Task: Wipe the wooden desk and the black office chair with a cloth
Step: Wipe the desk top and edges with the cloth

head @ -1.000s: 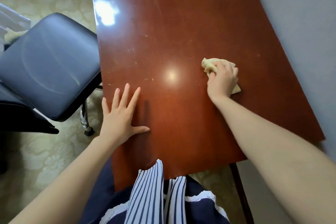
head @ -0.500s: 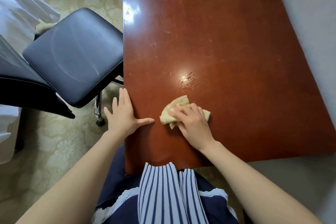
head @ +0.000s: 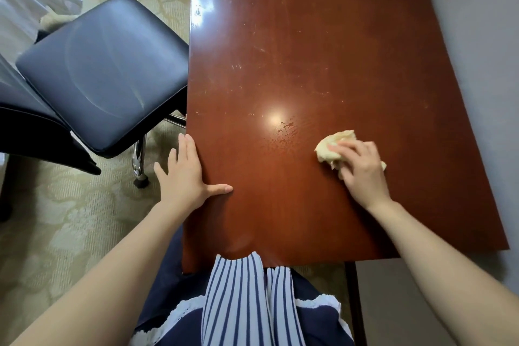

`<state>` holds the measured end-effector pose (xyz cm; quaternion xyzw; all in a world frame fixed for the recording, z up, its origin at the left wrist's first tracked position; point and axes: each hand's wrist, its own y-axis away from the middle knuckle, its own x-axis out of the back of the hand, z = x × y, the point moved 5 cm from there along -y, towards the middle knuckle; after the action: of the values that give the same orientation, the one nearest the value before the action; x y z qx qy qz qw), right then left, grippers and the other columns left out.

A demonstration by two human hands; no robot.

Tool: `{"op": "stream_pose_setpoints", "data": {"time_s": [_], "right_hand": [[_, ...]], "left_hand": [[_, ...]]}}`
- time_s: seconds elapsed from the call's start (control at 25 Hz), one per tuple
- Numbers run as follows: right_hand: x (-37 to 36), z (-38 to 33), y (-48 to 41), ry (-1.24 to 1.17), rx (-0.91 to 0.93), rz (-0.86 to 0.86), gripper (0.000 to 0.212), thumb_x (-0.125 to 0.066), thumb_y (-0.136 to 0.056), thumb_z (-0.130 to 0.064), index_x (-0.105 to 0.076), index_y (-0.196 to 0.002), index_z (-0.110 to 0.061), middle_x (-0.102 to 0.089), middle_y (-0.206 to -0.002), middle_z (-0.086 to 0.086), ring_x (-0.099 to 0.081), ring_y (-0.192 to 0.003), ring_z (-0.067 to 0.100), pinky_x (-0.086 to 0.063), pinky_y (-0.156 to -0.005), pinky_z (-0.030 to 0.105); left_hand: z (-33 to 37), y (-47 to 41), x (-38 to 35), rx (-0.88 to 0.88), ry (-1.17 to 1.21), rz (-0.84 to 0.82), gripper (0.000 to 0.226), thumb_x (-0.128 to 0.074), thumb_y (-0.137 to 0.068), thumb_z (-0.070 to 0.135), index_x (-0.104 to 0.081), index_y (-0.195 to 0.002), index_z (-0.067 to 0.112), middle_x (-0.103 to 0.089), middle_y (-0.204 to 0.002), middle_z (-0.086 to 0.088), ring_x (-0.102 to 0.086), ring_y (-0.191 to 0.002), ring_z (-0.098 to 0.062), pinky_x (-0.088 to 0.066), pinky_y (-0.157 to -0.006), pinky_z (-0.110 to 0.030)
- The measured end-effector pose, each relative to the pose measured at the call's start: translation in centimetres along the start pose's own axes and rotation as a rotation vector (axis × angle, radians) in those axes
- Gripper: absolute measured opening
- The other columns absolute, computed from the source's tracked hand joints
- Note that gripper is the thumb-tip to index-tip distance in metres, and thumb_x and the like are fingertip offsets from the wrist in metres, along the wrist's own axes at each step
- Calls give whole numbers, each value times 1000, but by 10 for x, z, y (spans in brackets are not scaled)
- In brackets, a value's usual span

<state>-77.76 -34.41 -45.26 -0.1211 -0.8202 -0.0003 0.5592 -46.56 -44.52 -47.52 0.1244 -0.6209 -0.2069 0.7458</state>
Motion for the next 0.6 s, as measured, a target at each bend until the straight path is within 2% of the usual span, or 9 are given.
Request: {"op": "stream_pose_setpoints", "data": {"time_s": [0.16,0.32,0.4,0.52,0.6], "right_hand": [[-1,22,-58,-34,-355,116,29,-58,-83,0,-68,-109,-7,-59,-112,16,-46,-104,38,-35,-92,35],[-12,11,-105,-31,-590,194,29,-49,-89,-9,-66,-110,-17,-57,-124,6,-43,-114,29,-30,-93,28],[-22,-9,-120,-40,-576,156,29,-48,-89,-11,-67,-110,-19,-58,-123,4,-44,-114,28,-32,-91,30],[-46,-61,-128,-44,-354,38,29,-50,-88,-15,-66,-113,-19,-60,-120,3,-45,-112,29,-33,-92,34],[-62,-99,-119,-96,-200,-17,33,-52,-86,-10,-64,-116,-18,-61,-119,5,-45,-109,31,-32,-92,35]], "left_hand": [[1,2,1,11,-10,-12,140,-74,-55,69,11,-150,12,12,-160,-2,-5,-146,-26,-6,-112,-59],[6,2,3,24,-30,-29,140,-74,-55,68,12,-149,10,13,-159,-4,-7,-146,-25,-4,-111,-62],[8,3,3,29,-54,-39,140,-73,-55,68,12,-149,8,13,-159,-5,-8,-146,-25,-4,-111,-62],[8,3,4,28,-44,-44,140,-74,-55,68,12,-149,8,13,-159,-4,-8,-146,-24,-4,-111,-62],[7,3,4,27,-28,-47,141,-74,-54,68,12,-149,9,13,-159,-4,-8,-146,-24,-4,-111,-62]]}}
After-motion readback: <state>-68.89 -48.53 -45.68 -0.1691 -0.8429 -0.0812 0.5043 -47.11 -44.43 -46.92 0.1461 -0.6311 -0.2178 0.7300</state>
